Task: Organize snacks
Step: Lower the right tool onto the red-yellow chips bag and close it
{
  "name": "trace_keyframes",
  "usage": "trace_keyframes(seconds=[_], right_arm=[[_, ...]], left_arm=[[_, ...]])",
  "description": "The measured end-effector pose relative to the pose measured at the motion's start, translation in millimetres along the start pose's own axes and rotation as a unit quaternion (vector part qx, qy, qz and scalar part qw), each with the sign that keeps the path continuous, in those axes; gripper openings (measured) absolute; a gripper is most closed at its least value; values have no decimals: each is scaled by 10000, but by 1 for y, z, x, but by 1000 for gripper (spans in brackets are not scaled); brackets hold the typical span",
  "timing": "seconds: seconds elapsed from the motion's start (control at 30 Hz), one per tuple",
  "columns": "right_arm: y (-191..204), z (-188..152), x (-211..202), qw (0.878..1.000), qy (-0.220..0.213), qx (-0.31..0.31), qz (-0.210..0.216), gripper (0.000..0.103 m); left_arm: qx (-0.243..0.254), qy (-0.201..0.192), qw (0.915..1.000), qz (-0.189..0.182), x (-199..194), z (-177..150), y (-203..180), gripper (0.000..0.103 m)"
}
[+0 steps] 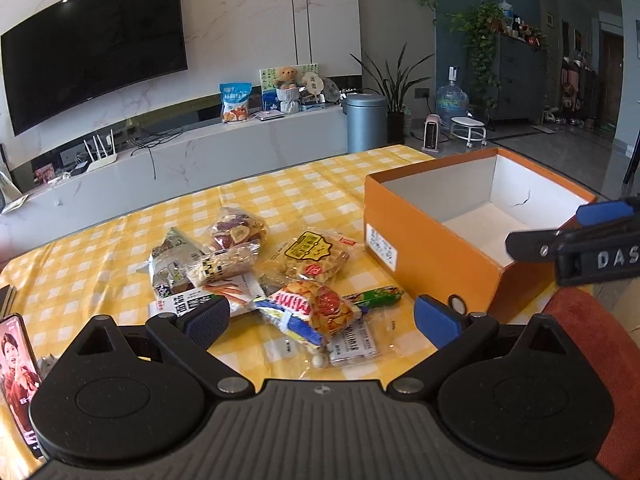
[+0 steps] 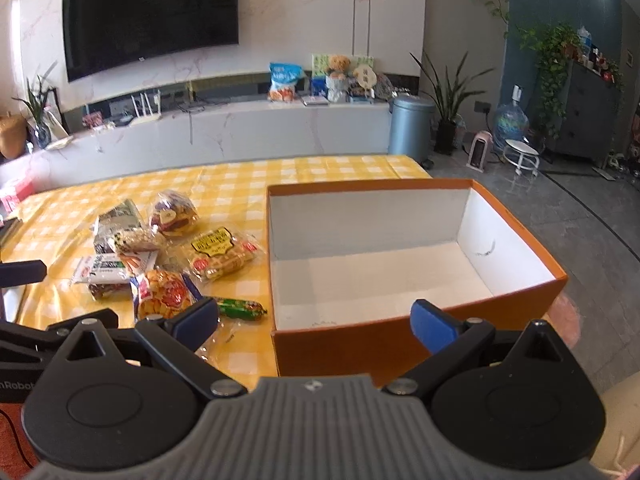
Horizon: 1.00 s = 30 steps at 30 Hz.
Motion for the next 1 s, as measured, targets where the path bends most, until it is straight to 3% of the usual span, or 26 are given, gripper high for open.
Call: trace_keyframes(seconds=[0.13, 0.23, 0.37, 0.47, 0.6, 0.8, 1.0], right_arm=[[2, 3, 8, 9997, -116, 42, 216, 98], [15, 9, 14, 9986, -175, -38, 498, 89], [41, 18, 17, 9956, -395, -156, 838, 88], [64, 24, 20, 9923, -527, -271, 1087, 84], [91, 22, 36, 9895, -281, -312, 1385, 73], [121, 13, 62, 9865, 41, -515, 1555, 73], [138, 4, 96, 9830, 533, -602, 1652, 77]], left_arm=[[-87, 3, 10000, -36, 0, -5, 13, 103], [-436, 74, 9990, 79, 0, -7, 32, 102], [-479, 111, 9988, 13, 1, -6, 49, 88], [-438, 83, 9990, 21, 3, -4, 59, 84], [-361, 39, 9993, 129, 6, 4, 74, 84], [-449, 262, 9986, 125, 21, 0, 92, 83], [-683, 516, 9955, 402, 37, -15, 107, 83]])
Point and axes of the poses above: each gripper's, at about its wrist camera, not at the fingertips, and x roughly the way its jaws point, y to its left, z to its top, the point moved 7 cm from there along x, roughly the way its jaws point, and after that the axes turned 7 degrees about -z, right-handed, at the moved point
